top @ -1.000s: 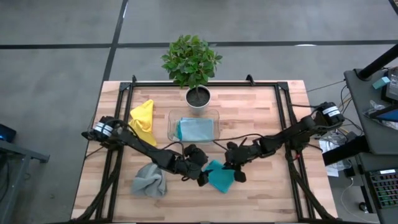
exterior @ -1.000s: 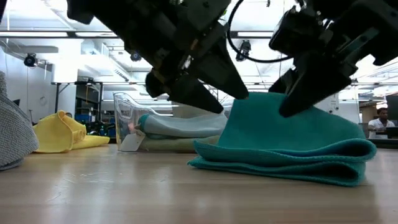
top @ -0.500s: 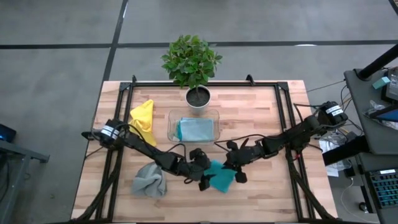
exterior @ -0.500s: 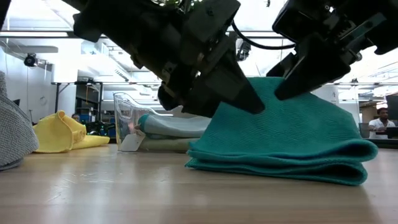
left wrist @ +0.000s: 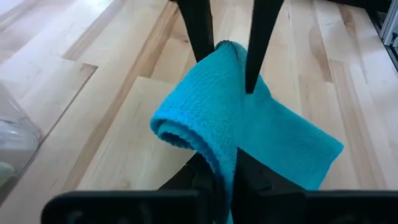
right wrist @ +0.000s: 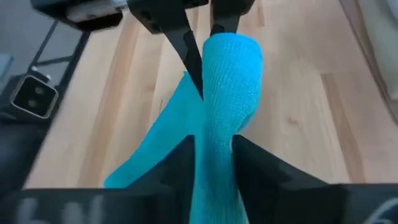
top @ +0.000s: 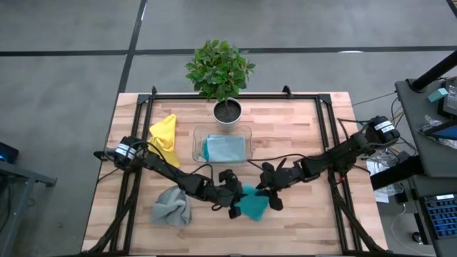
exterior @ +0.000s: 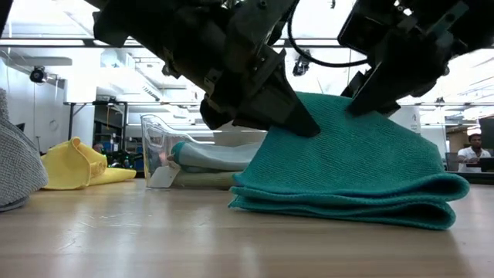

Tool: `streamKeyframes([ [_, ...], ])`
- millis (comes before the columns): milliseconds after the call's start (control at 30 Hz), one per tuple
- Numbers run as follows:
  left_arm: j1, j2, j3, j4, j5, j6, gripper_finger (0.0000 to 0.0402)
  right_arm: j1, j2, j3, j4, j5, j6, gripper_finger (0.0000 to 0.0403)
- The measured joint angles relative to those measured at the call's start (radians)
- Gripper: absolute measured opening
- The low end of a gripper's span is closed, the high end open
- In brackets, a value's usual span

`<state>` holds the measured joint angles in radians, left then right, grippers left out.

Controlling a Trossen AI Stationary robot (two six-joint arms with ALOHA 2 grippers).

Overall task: Fold microfiber towels
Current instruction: Stack the folded blue microfiber cloth on top of the folded light blue microfiber cloth

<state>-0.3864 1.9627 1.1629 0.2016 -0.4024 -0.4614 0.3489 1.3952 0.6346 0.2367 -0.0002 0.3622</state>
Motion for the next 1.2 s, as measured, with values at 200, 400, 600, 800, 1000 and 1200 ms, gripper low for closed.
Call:
streamKeyframes([
  [200, -0.018, -0.022, 0.0, -0.008, -0.029, 0.021, 0.0002, 0.0, -0.115, 0.0, -0.142, -0.007, 0.115, 0.015],
  [400, -0.042, -0.039, 0.0, -0.01, -0.089, 0.05, 0.0001, 0.005, -0.242, -0.019, -0.253, 0.002, 0.279, 0.0213],
  [600, -0.05, -0.049, 0.0, -0.01, -0.107, 0.049, 0.0001, 0.029, -0.327, -0.125, -0.194, 0.003, 0.413, 0.027],
  [800, -0.05, -0.055, 0.0, -0.011, -0.117, 0.048, 0.0, 0.067, -0.326, -0.295, 0.125, 0.019, 0.544, 0.0308],
  [1000, -0.05, -0.065, 0.0, -0.012, -0.128, 0.025, 0.0, 0.113, -0.234, -0.38, 0.307, 0.082, 0.597, 0.0313],
  [1200, -0.049, -0.068, 0.0, -0.019, -0.129, 0.022, 0.0, 0.145, -0.081, -0.349, 0.447, 0.088, 0.557, 0.0302],
])
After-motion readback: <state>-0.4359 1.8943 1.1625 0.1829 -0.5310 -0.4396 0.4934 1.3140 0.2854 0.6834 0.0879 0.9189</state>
